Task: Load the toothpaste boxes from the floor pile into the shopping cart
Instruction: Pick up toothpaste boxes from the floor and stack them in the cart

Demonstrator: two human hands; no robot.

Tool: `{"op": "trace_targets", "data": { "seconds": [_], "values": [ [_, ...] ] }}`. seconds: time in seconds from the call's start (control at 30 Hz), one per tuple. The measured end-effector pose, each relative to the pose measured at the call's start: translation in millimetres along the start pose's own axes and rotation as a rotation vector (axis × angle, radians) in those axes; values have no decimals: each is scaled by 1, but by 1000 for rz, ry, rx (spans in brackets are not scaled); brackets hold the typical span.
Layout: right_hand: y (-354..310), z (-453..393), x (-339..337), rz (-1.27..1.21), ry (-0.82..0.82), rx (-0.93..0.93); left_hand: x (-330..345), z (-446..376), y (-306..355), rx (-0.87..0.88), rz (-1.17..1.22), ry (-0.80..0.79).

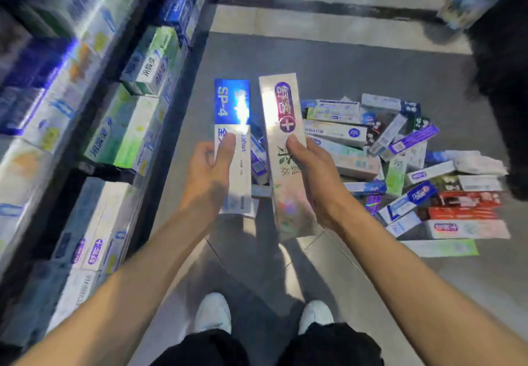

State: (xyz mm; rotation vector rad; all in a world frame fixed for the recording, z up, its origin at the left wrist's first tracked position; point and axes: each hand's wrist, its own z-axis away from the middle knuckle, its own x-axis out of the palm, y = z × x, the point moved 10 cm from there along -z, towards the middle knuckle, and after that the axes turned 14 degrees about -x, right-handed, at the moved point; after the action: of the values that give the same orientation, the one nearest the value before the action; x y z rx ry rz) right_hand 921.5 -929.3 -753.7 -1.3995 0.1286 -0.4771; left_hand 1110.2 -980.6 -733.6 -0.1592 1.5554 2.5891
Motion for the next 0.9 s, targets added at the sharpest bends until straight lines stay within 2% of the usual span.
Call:
{"op": "trace_targets", "data": {
  "seconds": [0.17,0.37,0.5,0.6,0.7,0.8,0.9],
  "values": [
    [-176,34,19,18,9,-66,14,101,152,0,38,-155],
    [-416,77,35,42,17,-170,8,216,352,7,51,-162],
    [-540,111,46,82,4,-225,7,286,456,39,124,-181],
    [-614,132,47,99,-15,-276,8,334,518,99,168,-181],
    [-683,150,42,60,-11,-318,16,368,567,140,187,-248],
    [-727,164,36,36,15,-348,25,392,604,174,181,-327],
    [-754,181,23,34,117,-416,37,410,630,228,168,-422]
  ]
}}
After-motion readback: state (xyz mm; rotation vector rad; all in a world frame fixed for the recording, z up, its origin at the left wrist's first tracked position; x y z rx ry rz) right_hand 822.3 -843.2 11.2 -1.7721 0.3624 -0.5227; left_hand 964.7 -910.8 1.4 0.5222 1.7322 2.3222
